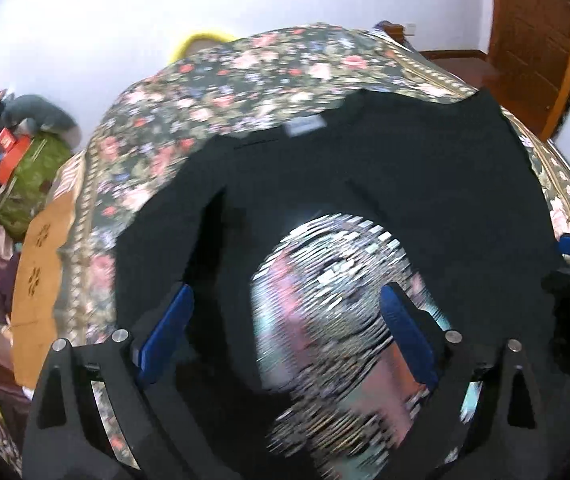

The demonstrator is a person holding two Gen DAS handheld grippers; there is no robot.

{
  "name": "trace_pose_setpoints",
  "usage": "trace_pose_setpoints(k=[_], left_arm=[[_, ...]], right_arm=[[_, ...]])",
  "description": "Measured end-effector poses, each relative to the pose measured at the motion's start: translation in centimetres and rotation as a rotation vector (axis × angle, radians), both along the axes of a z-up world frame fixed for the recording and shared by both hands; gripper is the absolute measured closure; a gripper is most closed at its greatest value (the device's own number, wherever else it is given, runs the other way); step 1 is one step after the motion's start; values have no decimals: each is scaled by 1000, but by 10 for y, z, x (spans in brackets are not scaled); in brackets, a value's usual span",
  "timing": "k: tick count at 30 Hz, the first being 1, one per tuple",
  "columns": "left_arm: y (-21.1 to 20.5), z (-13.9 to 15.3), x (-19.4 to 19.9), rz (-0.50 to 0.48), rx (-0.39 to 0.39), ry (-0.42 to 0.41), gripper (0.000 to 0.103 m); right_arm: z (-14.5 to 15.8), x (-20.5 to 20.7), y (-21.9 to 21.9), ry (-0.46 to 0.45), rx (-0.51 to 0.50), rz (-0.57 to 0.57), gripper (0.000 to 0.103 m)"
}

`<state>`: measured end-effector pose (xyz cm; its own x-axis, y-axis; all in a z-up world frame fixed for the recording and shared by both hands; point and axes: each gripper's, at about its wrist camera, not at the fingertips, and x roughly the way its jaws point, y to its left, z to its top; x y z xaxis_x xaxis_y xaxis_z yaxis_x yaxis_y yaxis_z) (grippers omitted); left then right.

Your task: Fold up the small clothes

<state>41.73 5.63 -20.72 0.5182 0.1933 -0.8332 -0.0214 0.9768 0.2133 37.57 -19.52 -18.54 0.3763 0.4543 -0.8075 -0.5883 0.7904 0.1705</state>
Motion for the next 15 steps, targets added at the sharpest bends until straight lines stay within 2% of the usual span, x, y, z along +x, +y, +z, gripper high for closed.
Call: trace_pose_setpoints(k=[4, 8, 12, 15], left_arm=[[32, 17, -33, 51, -20, -13, 8], [63, 27, -74, 111, -49, -7, 8], [87, 27, -116, 164, -79, 14, 8], [102, 19, -145, 194, -118, 43, 8]], right_arm=[[10, -19, -19, -21, -26, -14, 57], [23, -37, -37, -32, -20, -54, 43], [29, -52, -53, -21, 8, -95, 38], [21, -65, -59, 23, 36, -118, 36]])
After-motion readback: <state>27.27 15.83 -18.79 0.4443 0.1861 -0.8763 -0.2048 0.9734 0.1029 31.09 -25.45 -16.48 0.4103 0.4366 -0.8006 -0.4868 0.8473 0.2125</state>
